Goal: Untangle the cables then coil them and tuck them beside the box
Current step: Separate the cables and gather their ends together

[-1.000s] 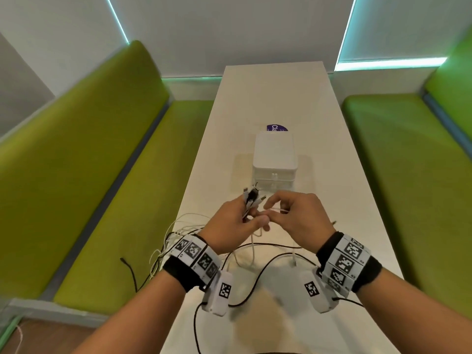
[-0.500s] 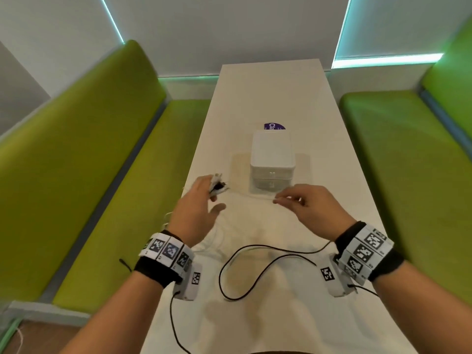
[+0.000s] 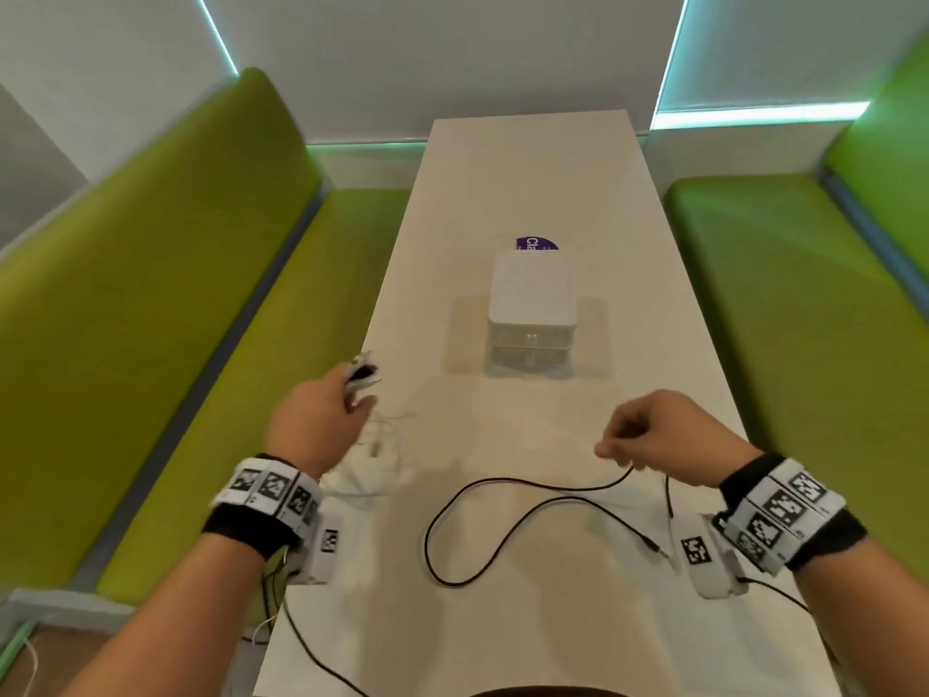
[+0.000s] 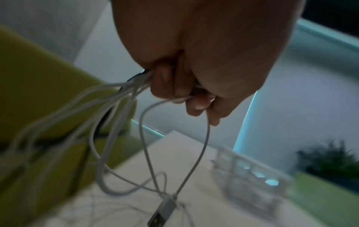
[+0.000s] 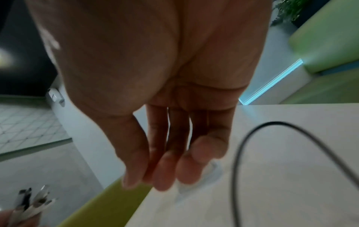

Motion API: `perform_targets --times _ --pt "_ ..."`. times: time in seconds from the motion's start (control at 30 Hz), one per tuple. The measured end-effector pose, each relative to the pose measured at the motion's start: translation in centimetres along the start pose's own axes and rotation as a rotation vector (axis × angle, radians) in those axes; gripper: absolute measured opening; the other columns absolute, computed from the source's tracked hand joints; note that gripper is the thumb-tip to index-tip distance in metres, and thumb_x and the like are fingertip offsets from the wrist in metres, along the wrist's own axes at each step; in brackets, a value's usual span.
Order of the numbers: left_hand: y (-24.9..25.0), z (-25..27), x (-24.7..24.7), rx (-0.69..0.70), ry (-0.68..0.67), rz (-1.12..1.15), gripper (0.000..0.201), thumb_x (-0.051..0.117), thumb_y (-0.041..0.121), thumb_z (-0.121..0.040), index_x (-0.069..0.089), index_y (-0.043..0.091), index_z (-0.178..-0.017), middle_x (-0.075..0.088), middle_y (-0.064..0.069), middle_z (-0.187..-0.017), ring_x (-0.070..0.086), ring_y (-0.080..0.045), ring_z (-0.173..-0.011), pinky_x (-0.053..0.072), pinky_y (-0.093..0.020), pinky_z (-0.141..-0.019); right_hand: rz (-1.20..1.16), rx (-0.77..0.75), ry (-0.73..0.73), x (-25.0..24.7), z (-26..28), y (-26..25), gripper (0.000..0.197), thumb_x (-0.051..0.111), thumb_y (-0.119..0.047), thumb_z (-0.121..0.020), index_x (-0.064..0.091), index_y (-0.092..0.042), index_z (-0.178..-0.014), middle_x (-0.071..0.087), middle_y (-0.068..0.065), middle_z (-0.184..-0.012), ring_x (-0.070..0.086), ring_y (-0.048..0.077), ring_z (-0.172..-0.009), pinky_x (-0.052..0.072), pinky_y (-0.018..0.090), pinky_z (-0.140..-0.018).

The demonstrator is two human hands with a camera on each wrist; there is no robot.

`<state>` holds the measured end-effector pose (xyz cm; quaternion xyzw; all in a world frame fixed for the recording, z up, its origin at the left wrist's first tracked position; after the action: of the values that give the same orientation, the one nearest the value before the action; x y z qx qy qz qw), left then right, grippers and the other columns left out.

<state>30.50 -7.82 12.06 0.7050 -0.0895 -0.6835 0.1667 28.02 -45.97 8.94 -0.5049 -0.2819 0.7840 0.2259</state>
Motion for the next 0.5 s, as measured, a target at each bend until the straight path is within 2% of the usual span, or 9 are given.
perform_targets --times 0.07,0.1,0.17,0.23,0.27,0.33,0.4,0.43,0.5 --pt "-3.5 -0.6 -1.7 -0.061 0.029 -0.303 0.009 0.060 0.032 -0.093 0.059 0.025 -0.099 0.060 0.001 -0.076 0.055 -0.023 -0.059 0.041 -0.030 -0.055 0.122 0.066 -0.093 2.3 1.0 2.6 0.021 0.085 -0.038 -0.076 0.075 -0.020 -0.072 0.072 -0.003 -0.067 0.066 0.007 -0.061 0.050 0.020 -0.062" --pt "-4.7 -0.7 -2.4 -0.083 0.030 -0.408 0.010 0.058 0.032 -0.094 0.054 0.022 -0.094 0.056 0.001 -0.080 0.053 -0.023 -0.057 0.041 -0.031 -0.053 0.219 0.099 -0.132 3.5 1.5 3.9 0.025 0.087 -0.043 -0.072 0.074 -0.021 -0.074 0.070 -0.005 -0.070 0.065 0.007 -0.066 0.048 0.019 -0.062" --pt "-6.0 -1.1 -3.0 -0.092 0.003 -0.524 0.021 0.059 0.037 -0.095 0.047 0.020 -0.093 0.048 -0.001 -0.094 0.056 -0.025 -0.060 0.045 -0.035 -0.055 0.406 0.156 -0.203 6.0 2.4 6.1 0.032 0.087 -0.044 -0.068 0.068 -0.024 -0.083 0.064 -0.010 -0.082 0.060 0.004 -0.074 0.044 0.018 -0.060" --pt "-5.8 -1.0 -2.8 -0.116 -0.044 -0.514 0.031 0.059 0.049 -0.093 0.044 0.021 -0.093 0.049 0.001 -0.094 0.058 -0.024 -0.065 0.047 -0.035 -0.057 0.493 0.168 -0.242 7.5 2.8 7.3 0.026 0.083 -0.030 -0.073 0.060 -0.026 -0.086 0.058 -0.012 -0.089 0.054 0.004 -0.075 0.040 0.016 -0.057" --pt "-5.2 -0.9 -2.2 -0.126 -0.065 -0.467 0.030 0.058 0.050 -0.093 0.044 0.023 -0.094 0.053 0.001 -0.088 0.059 -0.023 -0.067 0.048 -0.035 -0.059 0.517 0.149 -0.251 7.9 2.7 7.3 0.021 0.077 -0.021 -0.077 0.058 -0.029 -0.082 0.057 -0.012 -0.088 0.051 0.003 -0.074 0.039 0.014 -0.057" --pt "-2.9 -0.4 -0.7 -0.107 -0.112 -0.256 0.021 0.055 0.041 -0.094 0.048 0.023 -0.103 0.060 -0.001 -0.081 0.060 -0.024 -0.068 0.048 -0.033 -0.060 0.524 0.098 -0.249 8.4 2.2 6.5 0.026 0.065 -0.010 -0.082 0.058 -0.034 -0.076 0.057 -0.013 -0.086 0.052 0.003 -0.074 0.043 0.013 -0.061" --pt "0.4 0.3 1.2 -0.034 -0.196 0.117 0.014 0.050 0.027 -0.097 0.053 0.023 -0.111 0.063 -0.005 -0.081 0.057 -0.022 -0.064 0.043 -0.032 -0.057 0.503 0.005 -0.214 8.1 1.7 4.1 0.019 0.065 -0.014 -0.087 0.071 -0.032 -0.088 0.062 -0.011 -0.091 0.059 0.006 -0.081 0.046 0.013 -0.069" --pt "2.2 0.8 2.0 -0.002 -0.243 0.282 0.012 0.047 0.022 -0.100 0.056 0.024 -0.108 0.063 -0.005 -0.081 0.054 -0.021 -0.062 0.041 -0.032 -0.056 0.475 -0.046 -0.195 7.7 1.6 2.3 0.015 0.069 -0.018 -0.088 0.075 -0.029 -0.096 0.066 -0.009 -0.095 0.062 0.007 -0.086 0.048 0.015 -0.074" --pt "5.7 1.6 3.2 0.084 -0.323 0.430 0.018 0.043 0.019 -0.104 0.057 0.028 -0.096 0.063 -0.003 -0.085 0.051 -0.020 -0.065 0.043 -0.037 -0.061 0.354 -0.143 -0.159 6.7 1.6 -1.2 0.015 0.075 -0.021 -0.087 0.079 -0.025 -0.101 0.070 -0.008 -0.098 0.065 0.006 -0.089 0.050 0.017 -0.079"
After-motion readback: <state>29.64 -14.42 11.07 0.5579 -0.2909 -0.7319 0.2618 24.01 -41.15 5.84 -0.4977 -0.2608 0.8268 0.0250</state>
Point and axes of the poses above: each hand's wrist, its own z-axis away from the middle knuckle, its own x-axis out of the palm, y = z × x, the point moved 10 cm from there along -z, towards the middle knuckle
